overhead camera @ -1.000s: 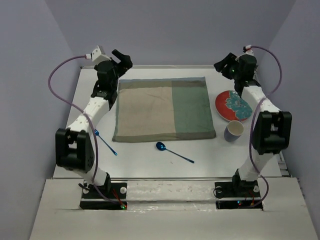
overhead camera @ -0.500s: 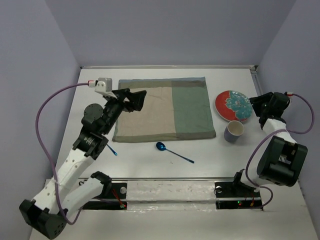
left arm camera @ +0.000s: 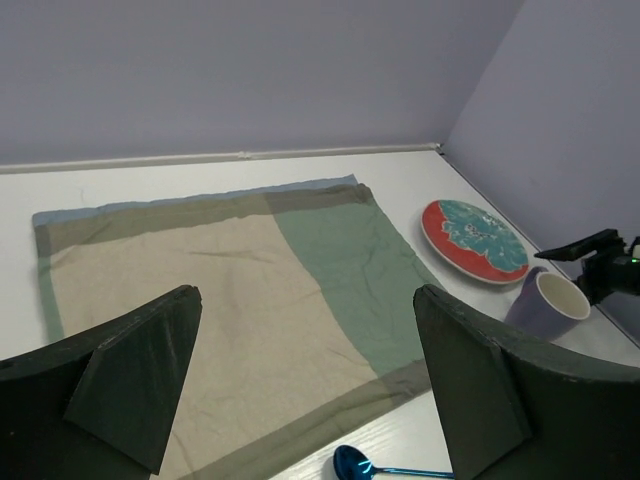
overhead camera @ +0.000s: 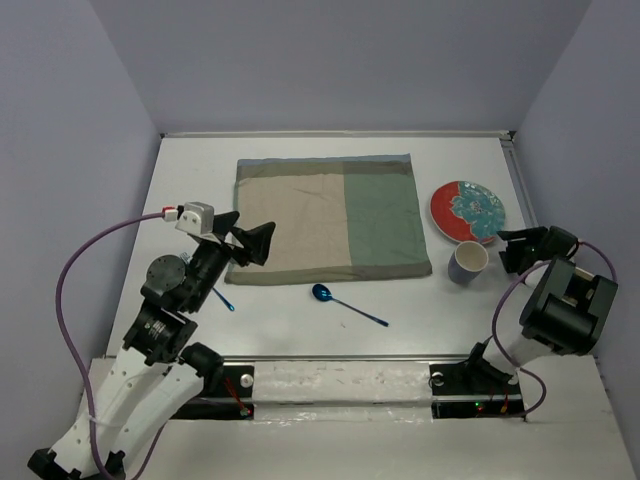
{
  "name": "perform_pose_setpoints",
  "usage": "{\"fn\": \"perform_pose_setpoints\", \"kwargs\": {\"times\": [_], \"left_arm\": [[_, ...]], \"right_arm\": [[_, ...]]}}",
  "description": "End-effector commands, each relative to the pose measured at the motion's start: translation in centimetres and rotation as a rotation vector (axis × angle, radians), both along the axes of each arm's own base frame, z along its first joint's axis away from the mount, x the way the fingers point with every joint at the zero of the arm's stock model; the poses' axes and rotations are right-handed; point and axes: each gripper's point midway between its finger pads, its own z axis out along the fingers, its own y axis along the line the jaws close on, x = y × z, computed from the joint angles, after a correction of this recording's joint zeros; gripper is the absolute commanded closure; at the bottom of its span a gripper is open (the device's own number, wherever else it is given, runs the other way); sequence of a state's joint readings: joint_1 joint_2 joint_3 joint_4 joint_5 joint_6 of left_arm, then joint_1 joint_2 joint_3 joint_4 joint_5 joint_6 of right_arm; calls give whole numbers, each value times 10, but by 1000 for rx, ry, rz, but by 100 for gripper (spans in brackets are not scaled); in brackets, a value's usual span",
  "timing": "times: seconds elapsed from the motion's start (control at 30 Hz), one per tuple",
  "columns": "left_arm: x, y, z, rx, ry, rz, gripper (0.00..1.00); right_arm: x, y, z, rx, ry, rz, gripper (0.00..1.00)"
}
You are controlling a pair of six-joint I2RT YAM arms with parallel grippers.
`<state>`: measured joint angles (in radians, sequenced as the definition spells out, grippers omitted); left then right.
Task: Set the dinner table for one person
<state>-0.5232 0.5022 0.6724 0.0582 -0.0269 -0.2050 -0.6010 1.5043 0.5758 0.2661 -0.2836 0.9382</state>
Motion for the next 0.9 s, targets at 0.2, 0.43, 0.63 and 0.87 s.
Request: {"fn": "perform_pose_setpoints", "kwargs": {"times": [0.2, 0.43, 0.63, 0.87], "left_arm": [[-19, -6, 18, -4, -83, -58, 1], [-14, -7, 12, 11, -65, -49, 1], [-6, -9, 3, 36, -34, -34, 1], [1, -3, -3, 46, -17, 7, 1]], "right_arm": [[23, 17, -19, 162, -163, 36, 48], [50, 29, -31, 216, -191, 83, 65], [77, 28, -7, 162, -242, 112, 100], [114, 11, 90, -55, -361, 119, 100]]}}
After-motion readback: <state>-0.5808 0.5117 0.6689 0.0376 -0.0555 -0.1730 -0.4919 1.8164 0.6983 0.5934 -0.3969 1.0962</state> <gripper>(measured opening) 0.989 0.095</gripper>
